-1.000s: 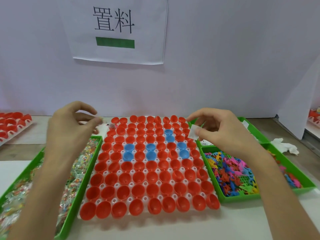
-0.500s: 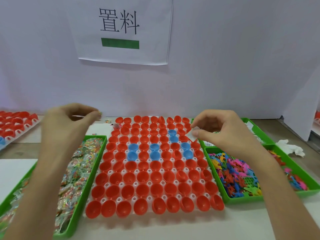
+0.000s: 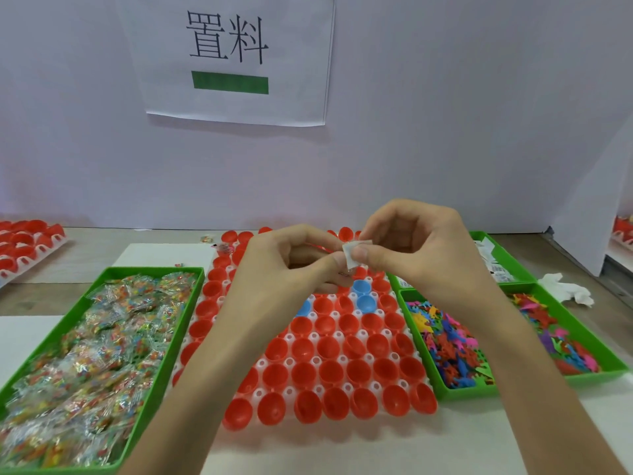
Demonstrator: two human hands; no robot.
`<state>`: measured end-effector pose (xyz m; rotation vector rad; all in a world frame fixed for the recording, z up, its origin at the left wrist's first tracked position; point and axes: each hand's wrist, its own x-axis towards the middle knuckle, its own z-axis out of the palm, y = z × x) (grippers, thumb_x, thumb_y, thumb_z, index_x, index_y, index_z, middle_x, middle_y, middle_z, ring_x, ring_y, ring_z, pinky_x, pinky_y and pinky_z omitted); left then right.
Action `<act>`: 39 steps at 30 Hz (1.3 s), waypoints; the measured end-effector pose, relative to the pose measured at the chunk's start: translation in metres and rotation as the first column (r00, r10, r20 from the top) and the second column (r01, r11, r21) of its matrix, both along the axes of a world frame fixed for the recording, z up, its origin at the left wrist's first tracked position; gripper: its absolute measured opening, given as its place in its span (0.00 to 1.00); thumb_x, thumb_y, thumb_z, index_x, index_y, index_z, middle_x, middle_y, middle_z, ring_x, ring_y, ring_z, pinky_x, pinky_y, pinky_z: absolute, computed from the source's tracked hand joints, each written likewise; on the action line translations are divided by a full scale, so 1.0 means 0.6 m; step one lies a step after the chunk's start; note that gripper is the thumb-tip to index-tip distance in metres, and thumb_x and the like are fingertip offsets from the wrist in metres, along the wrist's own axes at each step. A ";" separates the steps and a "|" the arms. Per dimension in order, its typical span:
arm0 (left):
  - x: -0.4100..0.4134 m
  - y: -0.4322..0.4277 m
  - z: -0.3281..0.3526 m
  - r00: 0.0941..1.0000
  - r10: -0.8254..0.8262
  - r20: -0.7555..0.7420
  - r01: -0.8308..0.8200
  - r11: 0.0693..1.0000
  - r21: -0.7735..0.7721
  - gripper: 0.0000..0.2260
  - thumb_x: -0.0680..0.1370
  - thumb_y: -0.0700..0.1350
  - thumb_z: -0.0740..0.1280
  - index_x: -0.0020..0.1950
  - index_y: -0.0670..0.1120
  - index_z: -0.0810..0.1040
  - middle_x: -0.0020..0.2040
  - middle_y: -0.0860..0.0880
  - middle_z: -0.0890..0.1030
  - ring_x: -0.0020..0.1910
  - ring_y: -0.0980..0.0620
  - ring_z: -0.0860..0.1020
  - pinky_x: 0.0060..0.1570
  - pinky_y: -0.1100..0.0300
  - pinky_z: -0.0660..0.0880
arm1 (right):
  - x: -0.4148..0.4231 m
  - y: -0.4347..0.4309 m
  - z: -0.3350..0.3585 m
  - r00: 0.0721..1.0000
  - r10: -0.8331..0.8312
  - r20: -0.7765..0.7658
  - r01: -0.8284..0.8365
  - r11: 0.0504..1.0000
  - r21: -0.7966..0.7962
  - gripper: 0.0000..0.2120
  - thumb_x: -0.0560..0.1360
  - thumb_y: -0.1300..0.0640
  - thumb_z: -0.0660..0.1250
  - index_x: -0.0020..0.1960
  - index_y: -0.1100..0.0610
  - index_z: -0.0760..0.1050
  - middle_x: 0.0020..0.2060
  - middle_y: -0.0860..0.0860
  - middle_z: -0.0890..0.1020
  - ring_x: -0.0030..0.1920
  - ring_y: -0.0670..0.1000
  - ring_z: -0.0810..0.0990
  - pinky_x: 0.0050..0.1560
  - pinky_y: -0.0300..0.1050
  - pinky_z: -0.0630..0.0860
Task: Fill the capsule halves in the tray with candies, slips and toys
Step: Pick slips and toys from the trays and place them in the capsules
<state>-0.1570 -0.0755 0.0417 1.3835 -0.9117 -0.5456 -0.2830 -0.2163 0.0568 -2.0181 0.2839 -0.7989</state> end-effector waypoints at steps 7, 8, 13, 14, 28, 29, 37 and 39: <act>-0.001 0.001 -0.001 0.998 -0.044 -0.044 0.044 0.999 -0.002 0.05 0.77 0.43 0.71 0.51 0.44 0.84 0.42 0.45 0.87 0.42 0.48 0.87 0.44 0.62 0.82 | -0.003 -0.006 0.000 0.997 0.036 -0.074 -0.034 0.999 0.023 0.08 0.73 0.58 0.76 0.52 0.53 0.83 0.44 0.50 0.86 0.43 0.53 0.86 0.47 0.48 0.84; -0.001 0.000 -0.002 0.998 -0.043 -0.041 0.043 0.999 -0.003 0.05 0.78 0.43 0.70 0.51 0.44 0.84 0.42 0.46 0.87 0.42 0.49 0.87 0.43 0.63 0.81 | -0.002 -0.006 0.000 0.997 0.047 -0.059 -0.045 0.998 0.034 0.07 0.73 0.59 0.76 0.50 0.54 0.83 0.42 0.51 0.86 0.43 0.53 0.86 0.47 0.47 0.84; -0.005 0.000 -0.002 0.998 -0.064 -0.018 0.064 0.998 0.007 0.10 0.74 0.51 0.72 0.51 0.47 0.86 0.42 0.49 0.87 0.42 0.52 0.86 0.43 0.66 0.80 | -0.005 -0.003 0.002 0.995 0.099 -0.016 -0.098 0.995 0.031 0.08 0.70 0.55 0.77 0.46 0.57 0.82 0.39 0.53 0.85 0.40 0.53 0.86 0.44 0.44 0.83; -0.005 0.001 -0.002 0.997 -0.074 -0.013 0.074 0.997 0.016 0.10 0.73 0.50 0.73 0.50 0.47 0.86 0.42 0.49 0.87 0.42 0.52 0.86 0.43 0.66 0.80 | -0.006 -0.004 0.003 0.994 0.110 -0.028 -0.109 0.994 0.026 0.10 0.69 0.53 0.77 0.46 0.57 0.82 0.39 0.53 0.85 0.40 0.53 0.86 0.44 0.43 0.83; 0.001 0.001 -0.003 0.999 -0.041 -0.032 0.042 0.998 0.036 0.04 0.76 0.42 0.73 0.46 0.43 0.86 0.38 0.46 0.87 0.39 0.51 0.86 0.42 0.65 0.81 | -0.078 -0.128 -0.045 0.484 -0.171 -0.858 0.014 0.982 -0.188 0.02 0.73 0.49 0.76 0.45 0.45 0.84 0.36 0.47 0.86 0.35 0.42 0.84 0.46 0.44 0.78; 0.002 0.001 -0.003 0.999 -0.042 -0.028 0.043 0.998 0.038 0.04 0.76 0.43 0.73 0.46 0.43 0.86 0.38 0.46 0.87 0.39 0.51 0.86 0.42 0.65 0.81 | -0.073 -0.128 -0.050 0.476 -0.161 -0.864 0.015 0.984 -0.176 0.04 0.72 0.49 0.76 0.45 0.47 0.84 0.36 0.49 0.86 0.35 0.43 0.84 0.48 0.46 0.79; 0.006 0.005 -0.001 1.000 -0.013 -0.022 0.014 0.999 0.043 0.04 0.76 0.42 0.73 0.47 0.43 0.86 0.38 0.47 0.87 0.37 0.53 0.85 0.40 0.66 0.80 | -0.057 -0.134 -0.068 0.487 -0.156 -0.859 0.068 0.988 -0.141 0.09 0.71 0.67 0.73 0.46 0.54 0.82 0.35 0.51 0.87 0.38 0.47 0.86 0.49 0.48 0.80; 0.006 0.008 -0.001 1.000 -0.012 -0.011 0.012 0.999 0.043 0.03 0.77 0.42 0.73 0.47 0.43 0.86 0.38 0.47 0.87 0.38 0.53 0.85 0.41 0.65 0.80 | -0.059 -0.138 -0.070 0.500 -0.165 -0.850 0.084 0.986 -0.142 0.10 0.72 0.68 0.73 0.46 0.54 0.82 0.35 0.51 0.87 0.37 0.47 0.86 0.46 0.45 0.79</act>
